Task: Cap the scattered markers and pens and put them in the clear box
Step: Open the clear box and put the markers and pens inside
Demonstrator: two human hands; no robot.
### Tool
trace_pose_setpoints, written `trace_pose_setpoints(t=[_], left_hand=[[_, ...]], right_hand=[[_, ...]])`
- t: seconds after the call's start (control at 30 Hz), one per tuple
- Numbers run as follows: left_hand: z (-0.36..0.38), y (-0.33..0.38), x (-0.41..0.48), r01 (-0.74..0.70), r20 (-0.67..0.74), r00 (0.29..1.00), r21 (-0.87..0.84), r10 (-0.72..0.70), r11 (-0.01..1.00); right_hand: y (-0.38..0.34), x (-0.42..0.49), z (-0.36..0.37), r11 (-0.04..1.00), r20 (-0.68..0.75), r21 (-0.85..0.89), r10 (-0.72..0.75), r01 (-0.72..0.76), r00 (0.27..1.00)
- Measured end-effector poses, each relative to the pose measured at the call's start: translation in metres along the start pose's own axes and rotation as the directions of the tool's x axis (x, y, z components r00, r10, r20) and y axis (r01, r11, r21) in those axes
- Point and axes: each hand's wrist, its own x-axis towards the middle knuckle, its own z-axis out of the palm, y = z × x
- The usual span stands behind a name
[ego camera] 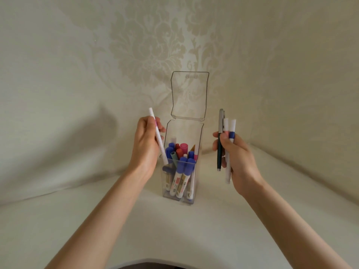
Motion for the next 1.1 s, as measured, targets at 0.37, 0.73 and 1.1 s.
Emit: trace_pose_setpoints(t=[0.37,0.73,1.1], left_hand=[[0.006,0.003,0.012,-0.201,-0.062,0.979,-0.096,0.196,0.975],[-0.034,-0.036,-0.02,-0.506,0.34,0.842,0.768,0.419,0.392],[-0.047,-0.038,-0.031,-0.161,0.239,0.971,0.627,0.009,0.762]], right_hand=[[0.007,-0.006,0.004,0.999,0.012,0.012,0.043,-0.043,0.999],[0.001,-0.009,0.007,0.996,0.048,0.019,-0.083,0.082,0.995],[-0.029,-0.008,0.049,0.972,0.143,-0.016,-0.232,0.236,0.962]])
